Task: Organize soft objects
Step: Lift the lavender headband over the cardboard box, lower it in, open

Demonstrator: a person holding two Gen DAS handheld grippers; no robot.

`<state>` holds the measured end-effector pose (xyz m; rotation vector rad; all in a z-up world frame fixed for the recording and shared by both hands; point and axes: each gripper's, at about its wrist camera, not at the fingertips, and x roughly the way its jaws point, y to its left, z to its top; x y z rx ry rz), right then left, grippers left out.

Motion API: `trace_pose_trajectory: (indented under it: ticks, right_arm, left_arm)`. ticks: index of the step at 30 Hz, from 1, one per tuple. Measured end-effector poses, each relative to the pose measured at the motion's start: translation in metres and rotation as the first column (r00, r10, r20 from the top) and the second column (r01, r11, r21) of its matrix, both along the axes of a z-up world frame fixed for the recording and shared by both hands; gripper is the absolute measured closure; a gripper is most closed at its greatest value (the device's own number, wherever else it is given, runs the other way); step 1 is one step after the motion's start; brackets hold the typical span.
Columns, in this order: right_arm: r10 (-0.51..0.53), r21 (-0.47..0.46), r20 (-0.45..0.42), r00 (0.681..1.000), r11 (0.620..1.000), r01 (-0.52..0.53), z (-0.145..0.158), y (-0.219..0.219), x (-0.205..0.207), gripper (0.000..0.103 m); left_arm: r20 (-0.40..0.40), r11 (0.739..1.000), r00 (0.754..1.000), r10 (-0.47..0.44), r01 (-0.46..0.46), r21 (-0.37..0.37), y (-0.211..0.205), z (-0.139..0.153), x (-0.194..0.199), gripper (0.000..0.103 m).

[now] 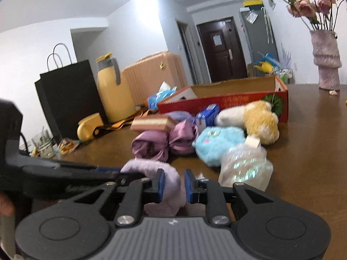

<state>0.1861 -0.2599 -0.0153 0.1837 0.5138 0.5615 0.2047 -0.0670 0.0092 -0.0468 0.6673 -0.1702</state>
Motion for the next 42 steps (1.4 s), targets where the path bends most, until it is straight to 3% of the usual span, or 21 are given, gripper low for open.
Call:
trace_pose_trajectory:
  ticks: [2,6,7,8,9,10,13,19,24,27,29,34,38,39,40,42]
  right_arm:
    - [0.021,0.007,-0.017,1.000,1.000,-0.021,-0.004,0.000,-0.001,0.083]
    - [0.030,0.016,-0.024,0.999,0.999,-0.030,-0.008,0.001,-0.003,0.091]
    - [0.033,0.021,-0.024,0.999,0.999,-0.032,-0.008,0.000,-0.003,0.092]
    - [0.035,0.029,-0.026,0.999,0.999,-0.034,-0.008,-0.001,-0.003,0.092]
    - [0.039,0.036,-0.029,0.999,0.999,-0.038,-0.009,-0.002,-0.001,0.092]
    - [0.041,0.038,-0.030,0.999,0.999,-0.039,-0.008,-0.003,0.000,0.093]
    - [0.032,0.046,-0.019,0.999,0.998,-0.031,-0.001,-0.009,0.005,0.093]
    - [0.045,0.056,0.085,0.995,0.997,-0.050,0.047,-0.019,0.041,0.093]
    - [0.064,0.002,0.153,0.986,0.998,-0.065,0.102,-0.014,0.138,0.093]
    - [0.087,-0.007,0.087,0.992,0.996,-0.087,0.123,-0.001,0.227,0.093]
    - [0.093,-0.030,0.014,0.996,0.995,-0.093,0.127,0.015,0.294,0.093]
    - [0.044,-0.072,-0.209,0.977,0.996,-0.060,0.095,0.052,0.433,0.093]
    - [0.026,-0.069,-0.376,0.926,0.996,-0.056,0.055,0.070,0.492,0.091]
    - [0.016,-0.082,-0.394,0.919,0.995,-0.052,0.048,0.075,0.500,0.087]
    - [0.005,-0.103,-0.399,0.917,0.993,-0.050,0.044,0.079,0.505,0.087]
    - [-0.014,-0.147,-0.401,0.916,0.988,-0.049,0.040,0.087,0.509,0.077]
  left_arm:
    - [-0.014,1.000,1.000,0.006,-0.006,-0.007,0.000,-0.002,0.000,0.079]
    - [0.064,0.996,0.996,-0.057,0.053,0.066,-0.001,0.011,-0.002,0.059]
    - [0.063,0.993,0.994,-0.088,0.082,0.081,-0.002,0.012,0.000,0.060]
    - [0.048,0.986,0.990,-0.134,0.129,0.106,-0.004,0.012,0.003,0.063]
    - [0.033,0.981,0.989,-0.146,0.140,0.132,-0.007,0.011,0.006,0.080]
    - [0.023,0.979,0.989,-0.144,0.139,0.147,-0.009,0.011,0.007,0.086]
    - [0.024,0.985,0.989,-0.148,0.145,0.095,-0.005,0.019,0.008,0.088]
    - [0.126,0.992,0.984,-0.126,0.128,-0.008,0.005,0.065,0.041,0.088]
    - [0.146,0.993,0.987,-0.062,0.076,-0.091,0.012,0.104,0.129,0.087]
    - [0.139,0.995,0.990,0.013,0.000,-0.095,0.020,0.117,0.208,0.087]
    - [0.092,0.997,0.996,0.023,-0.015,-0.078,0.025,0.115,0.261,0.087]
    - [-0.050,0.999,0.998,0.025,-0.023,0.038,0.033,0.087,0.377,0.085]
    - [-0.128,0.996,0.991,0.042,-0.030,0.088,0.040,0.058,0.418,0.080]
    - [-0.125,0.994,0.991,0.053,-0.041,0.100,0.042,0.054,0.422,0.070]
    - [-0.123,0.994,0.991,0.057,-0.045,0.102,0.047,0.051,0.424,0.054]
    - [-0.107,0.995,0.993,0.057,-0.047,0.094,0.051,0.052,0.422,0.051]
